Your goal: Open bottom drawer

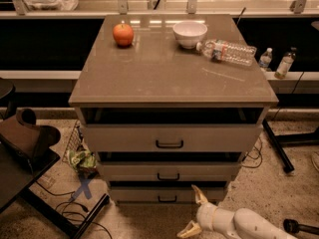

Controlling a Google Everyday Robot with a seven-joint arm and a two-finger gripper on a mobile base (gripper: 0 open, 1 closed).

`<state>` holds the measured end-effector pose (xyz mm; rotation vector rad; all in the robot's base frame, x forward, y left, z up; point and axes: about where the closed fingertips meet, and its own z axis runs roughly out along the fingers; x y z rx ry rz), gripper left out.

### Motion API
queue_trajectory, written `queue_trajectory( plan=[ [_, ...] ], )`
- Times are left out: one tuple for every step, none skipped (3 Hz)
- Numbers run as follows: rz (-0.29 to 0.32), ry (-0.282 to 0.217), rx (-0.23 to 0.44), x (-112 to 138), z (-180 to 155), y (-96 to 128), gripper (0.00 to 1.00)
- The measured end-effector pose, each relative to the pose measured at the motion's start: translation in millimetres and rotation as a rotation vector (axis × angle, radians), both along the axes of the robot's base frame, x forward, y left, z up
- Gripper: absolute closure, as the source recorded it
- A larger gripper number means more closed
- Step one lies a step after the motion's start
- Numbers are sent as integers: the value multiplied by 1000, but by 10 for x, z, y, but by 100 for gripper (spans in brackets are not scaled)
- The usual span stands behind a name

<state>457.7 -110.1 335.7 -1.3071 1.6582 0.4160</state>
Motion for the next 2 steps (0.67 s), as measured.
queue_trajectory(
  plan=[
    [-12,11,-44,203,-290,97,0],
    [-14,20,-152,501,-624,117,0]
  ],
)
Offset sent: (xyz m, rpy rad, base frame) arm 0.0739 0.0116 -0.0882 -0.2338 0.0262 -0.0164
